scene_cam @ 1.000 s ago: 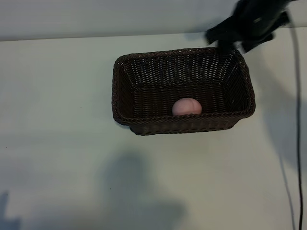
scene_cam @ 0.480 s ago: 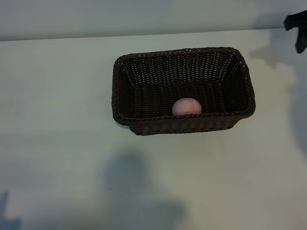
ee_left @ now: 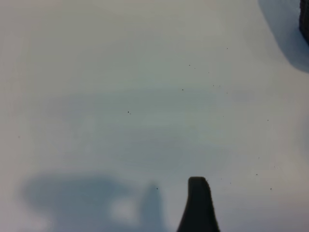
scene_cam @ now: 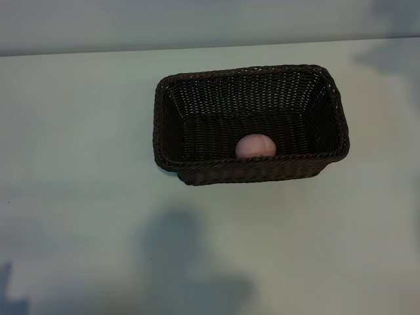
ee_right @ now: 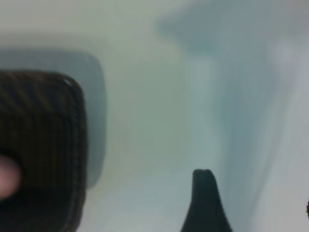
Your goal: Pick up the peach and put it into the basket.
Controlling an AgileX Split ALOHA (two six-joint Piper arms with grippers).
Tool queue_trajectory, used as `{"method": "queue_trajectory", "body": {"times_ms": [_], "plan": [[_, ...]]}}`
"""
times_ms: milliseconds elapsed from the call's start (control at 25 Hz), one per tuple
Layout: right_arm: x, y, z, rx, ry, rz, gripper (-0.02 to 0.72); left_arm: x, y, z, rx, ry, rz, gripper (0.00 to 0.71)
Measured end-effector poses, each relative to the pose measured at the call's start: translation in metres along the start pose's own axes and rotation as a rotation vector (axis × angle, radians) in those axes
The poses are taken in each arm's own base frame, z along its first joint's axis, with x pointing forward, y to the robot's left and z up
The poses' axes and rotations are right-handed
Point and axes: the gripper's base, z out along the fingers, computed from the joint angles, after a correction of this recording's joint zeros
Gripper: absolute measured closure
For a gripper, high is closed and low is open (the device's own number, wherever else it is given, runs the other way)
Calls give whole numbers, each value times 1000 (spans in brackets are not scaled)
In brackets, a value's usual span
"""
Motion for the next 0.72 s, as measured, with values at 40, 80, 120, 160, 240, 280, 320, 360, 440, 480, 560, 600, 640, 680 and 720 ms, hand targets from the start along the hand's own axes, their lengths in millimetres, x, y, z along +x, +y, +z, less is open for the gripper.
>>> {"method": "queue_trajectory", "body": {"times_ms": [40, 80, 120, 160, 240, 280, 320, 360, 440, 480, 560, 600, 640, 680, 720], "plan": [[4, 2, -19, -2, -43, -2, 222, 0, 0, 0, 0, 0, 0, 158], [10, 4, -34, -5, -74, -3, 224, 0, 0, 0, 0, 0, 0, 158], [18, 5, -52, -4, -109, -5, 224, 0, 0, 0, 0, 0, 0, 158], [29, 7, -68, -3, -137, -8, 224, 0, 0, 0, 0, 0, 0, 158], [50, 9, -93, 8, -182, -13, 224, 0, 0, 0, 0, 0, 0, 158], [64, 10, -105, 14, -204, -15, 224, 0, 0, 0, 0, 0, 0, 158], [78, 11, -116, 17, -224, -14, 224, 0, 0, 0, 0, 0, 0, 158], [93, 12, -126, 20, -252, -10, 224, 0, 0, 0, 0, 0, 0, 158], [125, 15, -152, 23, -364, -3, 224, 0, 0, 0, 0, 0, 0, 158], [140, 16, -160, 24, -420, 1, 224, 0, 0, 0, 0, 0, 0, 158], [167, 18, -174, 27, -529, 11, 224, 0, 0, 0, 0, 0, 0, 158], [180, 19, -178, 27, -573, 16, 224, 0, 0, 0, 0, 0, 0, 158], [194, 19, -180, 28, -606, 17, 224, 0, 0, 0, 0, 0, 0, 158], [205, 19, -181, 34, -633, 16, 224, 0, 0, 0, 0, 0, 0, 158], [217, 19, -181, 44, -655, 13, 224, 0, 0, 0, 0, 0, 0, 158]]}}
